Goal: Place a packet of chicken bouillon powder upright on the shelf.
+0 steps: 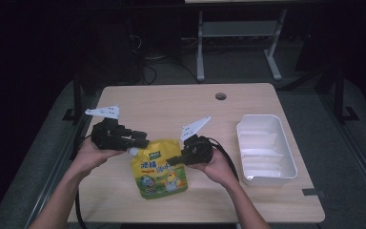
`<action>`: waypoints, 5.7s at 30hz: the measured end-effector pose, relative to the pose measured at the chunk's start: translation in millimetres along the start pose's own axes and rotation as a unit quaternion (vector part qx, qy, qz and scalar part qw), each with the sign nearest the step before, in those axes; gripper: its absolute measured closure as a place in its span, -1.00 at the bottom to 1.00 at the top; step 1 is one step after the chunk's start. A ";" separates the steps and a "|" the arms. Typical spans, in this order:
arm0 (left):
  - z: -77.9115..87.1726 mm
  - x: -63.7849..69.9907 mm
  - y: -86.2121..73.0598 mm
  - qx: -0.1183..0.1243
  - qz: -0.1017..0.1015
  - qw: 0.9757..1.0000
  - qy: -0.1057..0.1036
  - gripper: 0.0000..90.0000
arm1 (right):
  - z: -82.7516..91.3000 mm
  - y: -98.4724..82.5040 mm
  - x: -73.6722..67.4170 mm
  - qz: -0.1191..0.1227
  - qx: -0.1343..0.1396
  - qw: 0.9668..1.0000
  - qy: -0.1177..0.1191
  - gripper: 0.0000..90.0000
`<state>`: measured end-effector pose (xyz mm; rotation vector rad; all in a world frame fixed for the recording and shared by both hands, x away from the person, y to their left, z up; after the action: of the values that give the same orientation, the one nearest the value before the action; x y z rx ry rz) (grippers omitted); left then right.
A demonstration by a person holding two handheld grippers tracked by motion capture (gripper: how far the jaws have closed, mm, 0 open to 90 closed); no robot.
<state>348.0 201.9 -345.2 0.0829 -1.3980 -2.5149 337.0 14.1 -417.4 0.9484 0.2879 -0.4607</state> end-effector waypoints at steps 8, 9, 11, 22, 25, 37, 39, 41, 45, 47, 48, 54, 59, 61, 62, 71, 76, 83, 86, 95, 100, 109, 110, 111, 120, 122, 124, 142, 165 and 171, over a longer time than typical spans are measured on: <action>11.9 7.0 -3.7 0.006 -0.017 1.000 0.006 -0.05 | 17.8 1.1 -0.2 0.001 0.004 1.000 -0.020 0.99; 13.8 7.0 -5.5 0.006 -0.017 1.000 0.010 -0.05 | 19.7 1.2 -0.1 0.001 0.003 1.000 -0.023 0.99; 17.1 6.3 -8.8 0.004 -0.018 1.000 0.018 -0.09 | 25.4 1.6 0.0 0.001 0.004 1.000 -0.031 0.99; 23.5 8.5 -29.9 -0.009 -0.030 0.998 0.055 -0.25 | 52.0 2.2 4.6 -0.004 0.006 0.998 -0.059 0.99; 23.1 10.0 -39.0 -0.009 -0.033 0.997 0.070 -0.30 | 59.9 2.8 7.1 -0.009 0.008 0.998 -0.065 1.00; 9.1 20.8 -66.3 -0.015 -0.051 0.994 0.099 -0.41 | 84.9 7.7 14.2 -0.010 0.018 0.997 -0.076 1.00; 4.9 23.0 -69.3 -0.023 -0.056 0.993 0.101 -0.41 | 88.9 7.8 14.6 -0.013 0.018 0.997 -0.080 1.00; 1.6 24.8 -71.6 -0.031 -0.061 0.992 0.104 -0.41 | 92.4 7.6 15.0 -0.015 0.018 0.996 -0.080 1.00; -2.1 27.8 -73.8 -0.029 -0.064 0.992 0.106 -0.43 | 98.1 7.4 15.2 -0.014 0.017 0.996 -0.085 1.00; -5.2 29.2 -76.9 -0.027 -0.063 0.992 0.108 -0.43 | 103.5 7.1 14.6 -0.015 0.020 0.996 -0.089 1.00; -6.7 29.8 -78.2 -0.025 -0.063 0.992 0.109 -0.44 | 104.9 7.0 14.6 -0.015 0.021 0.996 -0.091 1.00; -19.3 34.9 -93.8 -0.015 -0.056 0.993 0.100 -0.50 | 116.4 4.1 12.6 -0.017 0.036 0.994 -0.099 1.00; -25.4 34.5 -110.2 -0.028 -0.049 0.993 0.105 -0.50 | 123.9 3.2 12.5 -0.017 0.039 0.994 -0.105 1.00; -25.0 32.3 -116.8 -0.039 -0.044 0.992 0.112 -0.50 | 128.4 3.2 12.6 -0.017 0.045 0.993 -0.108 1.00; -25.0 32.3 -116.8 -0.039 -0.044 0.992 0.112 -0.50 | 128.4 3.2 12.6 -0.017 0.045 0.993 -0.108 1.00; -25.6 27.1 -126.1 -0.043 -0.031 0.992 0.115 -0.49 | 153.9 0.1 15.6 -0.024 0.070 0.989 -0.125 1.00; -27.1 27.8 -128.0 -0.042 -0.027 0.992 0.112 -0.49 | 161.5 0.6 18.2 -0.025 0.073 0.988 -0.136 1.00; -26.9 26.3 -129.6 -0.037 -0.023 0.993 0.108 -0.49 | 180.7 4.4 25.8 -0.028 0.079 0.985 -0.153 1.00; -24.8 25.1 -129.8 -0.031 -0.019 0.993 0.113 -0.49 | 188.8 5.6 28.1 -0.029 0.083 0.983 -0.160 1.00; -22.5 23.0 -131.7 -0.032 -0.016 0.993 0.115 -0.49 | 206.1 1.8 34.0 -0.033 0.089 0.979 -0.179 1.00; -20.2 21.8 -130.8 -0.019 -0.007 0.993 0.114 -0.50 | 213.3 -3.1 37.4 -0.038 0.092 0.978 -0.183 1.00; -18.0 19.7 -131.5 -0.010 -0.001 0.993 0.114 -0.50 | 231.5 -13.7 44.6 -0.046 0.093 0.974 -0.199 1.00; -18.0 19.5 -131.8 -0.011 -0.001 0.993 0.113 -0.50 | 236.5 -16.5 46.5 -0.049 0.094 0.973 -0.204 1.00; -18.2 19.5 -131.9 -0.011 0.000 0.993 0.114 -0.51 | 238.0 -17.5 47.1 -0.049 0.094 0.973 -0.205 1.00; -19.0 19.0 -132.4 -0.012 0.001 0.993 0.113 -0.51 | 254.8 -28.3 53.0 -0.056 0.103 0.968 -0.220 1.00; -19.1 18.7 -132.5 -0.011 0.002 0.994 0.113 -0.51 | 257.8 -31.0 56.1 -0.062 0.102 0.967 -0.225 0.99; -19.0 18.8 -132.3 -0.010 0.003 0.994 0.113 -0.51 | 260.9 -34.0 59.5 -0.069 0.101 0.965 -0.232 0.99; -20.8 18.1 -133.4 -0.011 0.007 0.994 0.110 -0.52 | 275.1 -52.6 75.0 -0.087 0.109 0.957 -0.254 0.99; -19.6 18.0 -132.9 -0.008 0.008 0.994 0.112 -0.52 | 266.3 -70.3 91.4 -0.109 0.131 0.943 -0.286 0.88; -19.3 17.0 -133.3 -0.008 0.009 0.994 0.112 -0.53 | 271.1 -73.1 88.3 -0.111 0.113 0.942 -0.295 0.97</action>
<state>308.4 248.5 -466.4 0.3354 -1.2822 -2.4148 387.0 -269.5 -356.8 0.9574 -0.2124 -0.9754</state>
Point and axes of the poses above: each handheld gripper's, and its own axes: z roughly backward along the jaws, y roughly out of its top, x roughly to its right, the point moved 6 cm from there along -z, roughly forward along the jaws, and after that the axes turned 13 degrees about -z, right-handed, at the moved point
